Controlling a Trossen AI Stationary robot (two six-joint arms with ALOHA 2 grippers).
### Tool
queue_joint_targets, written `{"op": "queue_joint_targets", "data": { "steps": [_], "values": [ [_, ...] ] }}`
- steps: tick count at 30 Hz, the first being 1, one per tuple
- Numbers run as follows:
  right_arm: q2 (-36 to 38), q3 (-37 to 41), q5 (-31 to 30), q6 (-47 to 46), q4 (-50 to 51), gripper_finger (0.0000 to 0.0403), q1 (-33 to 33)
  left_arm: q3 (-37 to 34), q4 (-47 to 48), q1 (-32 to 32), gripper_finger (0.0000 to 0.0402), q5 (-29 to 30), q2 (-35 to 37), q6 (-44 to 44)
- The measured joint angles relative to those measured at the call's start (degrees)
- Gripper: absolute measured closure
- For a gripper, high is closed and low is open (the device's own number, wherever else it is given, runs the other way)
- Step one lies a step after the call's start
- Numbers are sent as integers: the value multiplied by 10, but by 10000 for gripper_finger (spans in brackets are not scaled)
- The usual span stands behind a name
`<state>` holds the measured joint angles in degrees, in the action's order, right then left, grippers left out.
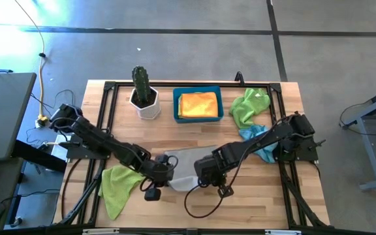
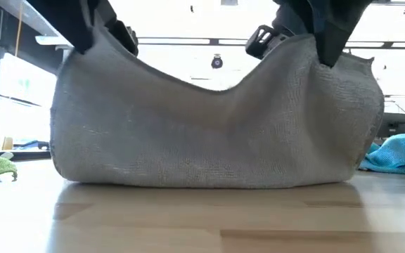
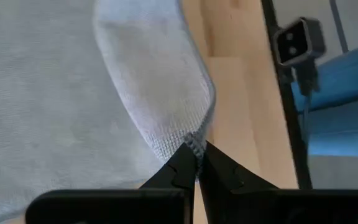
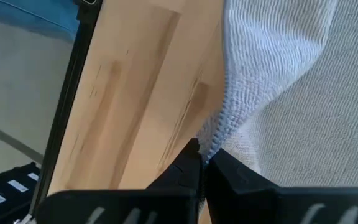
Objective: Fold microfiber towels
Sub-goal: Fold the gray microfiber towel
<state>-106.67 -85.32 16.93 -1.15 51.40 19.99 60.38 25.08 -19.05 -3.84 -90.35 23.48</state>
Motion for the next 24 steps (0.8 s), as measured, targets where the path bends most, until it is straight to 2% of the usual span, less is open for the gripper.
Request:
{"op": "queue_joint_targets", "data": {
  "steps": [2,9,14,19,24],
  "values": [
    [0,6,1,7,-7,403,0,0,-4,5,397,0,0,0],
    [2,102,31,-24,-87,403,3,0,-15,18,397,5,0,21],
    [3,106,31,34,-87,403,-1,0,-19,26,397,45,0,68],
    [3,110,30,97,-80,403,-29,0,-4,37,397,48,-1,117],
    [26,147,31,124,-101,403,-70,0,15,52,397,59,-5,112]
  ]
}}
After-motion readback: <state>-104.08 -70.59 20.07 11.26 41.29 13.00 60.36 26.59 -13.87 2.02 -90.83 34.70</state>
